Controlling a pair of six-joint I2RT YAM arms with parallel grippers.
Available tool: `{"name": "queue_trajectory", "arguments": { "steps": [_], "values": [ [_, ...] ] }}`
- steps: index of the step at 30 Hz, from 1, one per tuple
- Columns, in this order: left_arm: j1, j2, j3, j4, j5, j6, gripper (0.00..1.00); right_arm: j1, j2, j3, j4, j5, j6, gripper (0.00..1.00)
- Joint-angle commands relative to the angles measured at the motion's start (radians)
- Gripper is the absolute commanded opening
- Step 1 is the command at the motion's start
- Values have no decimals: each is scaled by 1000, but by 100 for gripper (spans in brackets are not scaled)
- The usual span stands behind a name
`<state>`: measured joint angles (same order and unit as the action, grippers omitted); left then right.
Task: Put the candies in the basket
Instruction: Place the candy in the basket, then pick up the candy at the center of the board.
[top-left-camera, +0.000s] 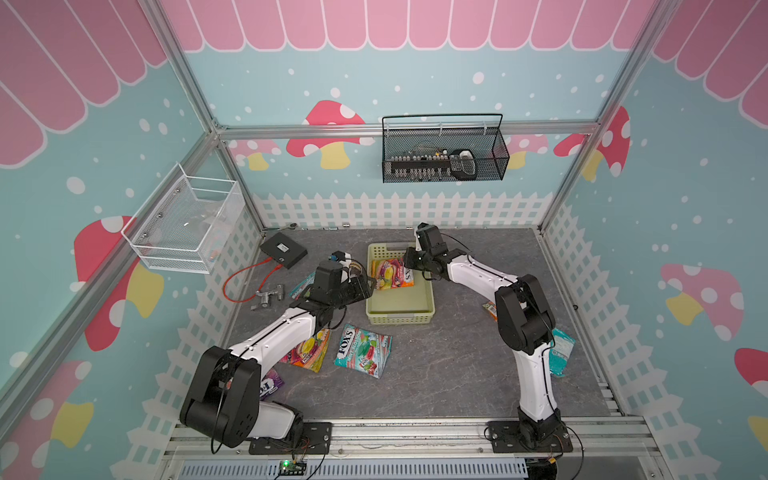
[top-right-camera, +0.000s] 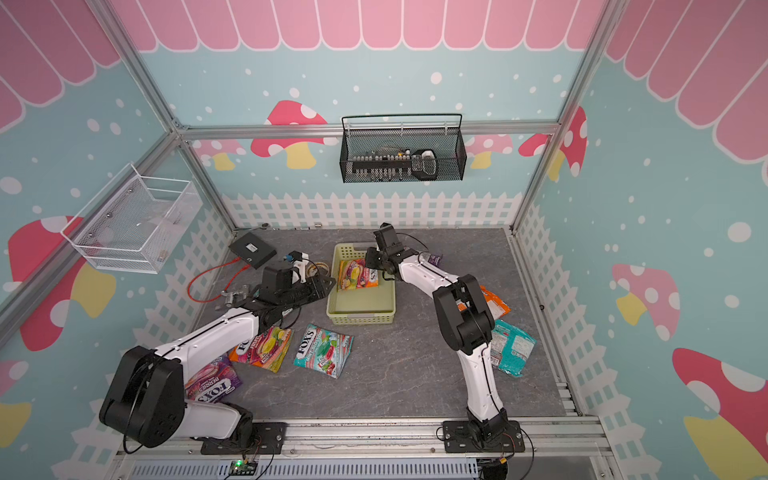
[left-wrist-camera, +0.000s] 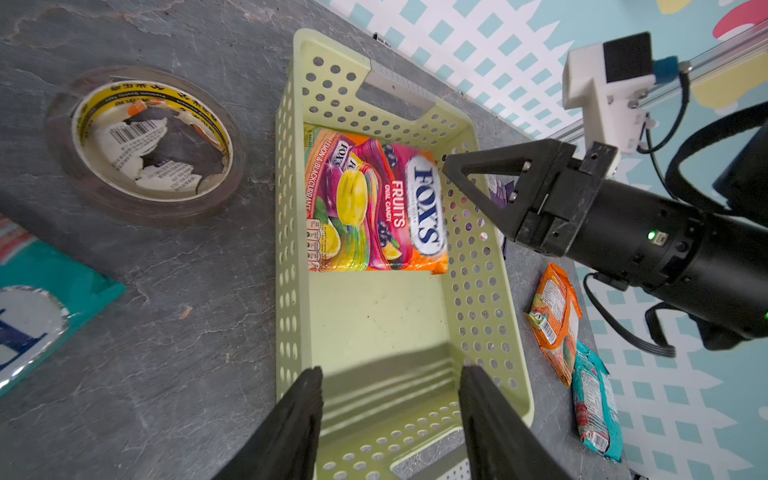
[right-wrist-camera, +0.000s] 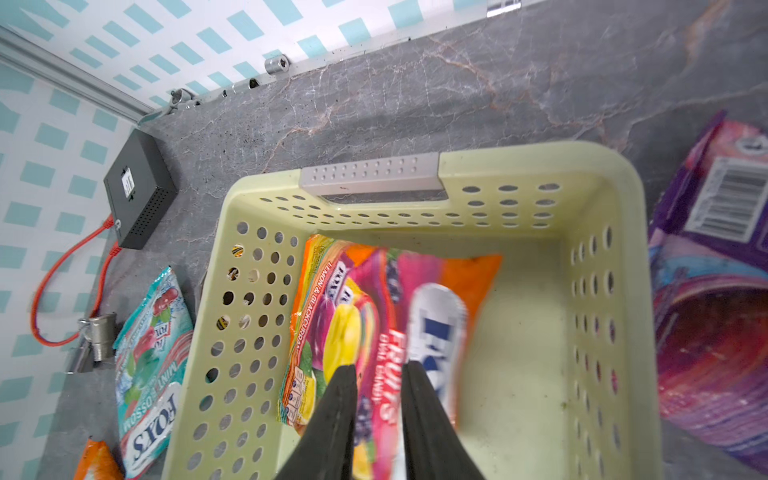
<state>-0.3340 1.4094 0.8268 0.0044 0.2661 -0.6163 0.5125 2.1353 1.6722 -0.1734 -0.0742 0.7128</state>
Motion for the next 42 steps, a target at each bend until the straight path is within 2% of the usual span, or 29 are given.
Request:
{"name": "queue_trajectory", "arguments": {
  "steps": [1, 6, 10, 14, 19, 22, 27, 29, 32, 34, 38, 42],
  "values": [
    [7, -5, -4, 0, 7, 19, 58, 9, 12, 52, -21, 34, -30, 31],
    [9, -25, 8, -56, -22, 31, 60, 8, -23, 66, -70, 31, -71, 41],
    [19, -60, 14, -151, -47, 40, 60, 9, -100, 34, -107, -19, -96, 48],
    [31, -106, 2, -262, -68, 13, 57, 15, -226, -69, -144, -94, -93, 55],
    [35, -134, -56, -361, -57, -65, 58, 52, -415, -290, -139, -146, 8, 59],
    [35, -151, -93, -411, -44, -93, 59, 112, -506, -392, -145, -133, 63, 58],
    [34, -178, -132, -488, -127, -98, 62, 228, -606, -520, -160, -93, 166, 56],
    [34, -180, -150, -495, -144, -96, 60, 267, -627, -556, -155, -84, 183, 55],
    [33, -191, -185, -485, -147, -114, 49, 322, -659, -613, -135, -46, 227, 52],
    [33, -193, -197, -475, -154, -126, 46, 356, -676, -659, -100, -31, 264, 52],
    [32, -188, -236, -412, -156, -150, 33, 417, -694, -784, 57, -9, 350, 50],
    [33, -159, -262, -379, -147, -155, 28, 458, -670, -883, 207, -2, 416, 48]
  ]
}}
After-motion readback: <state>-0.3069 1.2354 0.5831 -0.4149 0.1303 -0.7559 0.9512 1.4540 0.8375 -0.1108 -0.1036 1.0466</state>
